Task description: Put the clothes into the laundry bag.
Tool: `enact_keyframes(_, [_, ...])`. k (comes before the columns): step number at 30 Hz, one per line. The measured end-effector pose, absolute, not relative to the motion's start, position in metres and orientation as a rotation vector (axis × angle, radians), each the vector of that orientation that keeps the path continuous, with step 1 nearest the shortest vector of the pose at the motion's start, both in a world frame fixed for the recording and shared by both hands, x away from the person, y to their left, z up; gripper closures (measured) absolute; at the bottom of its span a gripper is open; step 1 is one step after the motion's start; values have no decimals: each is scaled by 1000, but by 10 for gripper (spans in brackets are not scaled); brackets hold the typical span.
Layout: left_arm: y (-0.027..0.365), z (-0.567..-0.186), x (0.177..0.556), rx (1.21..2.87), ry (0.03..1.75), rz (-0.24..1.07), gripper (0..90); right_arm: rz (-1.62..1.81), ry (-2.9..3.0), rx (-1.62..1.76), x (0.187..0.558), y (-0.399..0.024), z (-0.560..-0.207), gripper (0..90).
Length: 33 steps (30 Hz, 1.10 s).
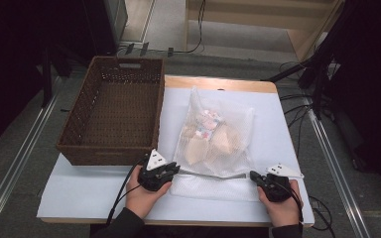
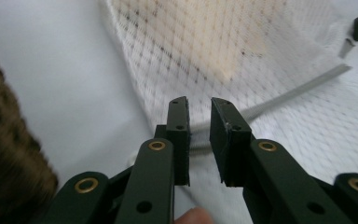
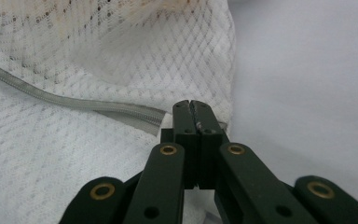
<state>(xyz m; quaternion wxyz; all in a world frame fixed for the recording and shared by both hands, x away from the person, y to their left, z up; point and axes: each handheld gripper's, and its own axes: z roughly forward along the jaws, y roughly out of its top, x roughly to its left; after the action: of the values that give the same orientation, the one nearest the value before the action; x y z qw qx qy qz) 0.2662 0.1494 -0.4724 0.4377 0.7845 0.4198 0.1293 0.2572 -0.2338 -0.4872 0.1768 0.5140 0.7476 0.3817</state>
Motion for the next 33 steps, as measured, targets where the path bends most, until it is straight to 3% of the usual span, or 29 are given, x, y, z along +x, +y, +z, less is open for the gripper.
enact_keyframes(3, [165,-471,254,1946,1032,328,696,1103,2101,1465,254,-237,-487,824])
enact_keyframes(8, [190,-468,237,1930,1005,355,605,1234,2078,1435,248,-250,-487,611])
enact_keyframes(11, [208,-467,228,1897,997,380,536,1244,2019,1436,243,-262,-484,549])
enact_keyframes(15, [226,-467,225,1867,1023,366,356,1311,1951,1465,240,-281,-482,454])
enact_keyframes(20, [248,-462,222,1822,1054,426,258,1290,1948,1464,238,-294,-484,309])
enact_keyframes(26, [278,-455,226,1804,1143,453,198,1253,1941,1478,236,-306,-483,206])
enact_keyframes(33, [313,-455,228,1782,1133,421,106,1288,1951,1443,236,-311,-485,175])
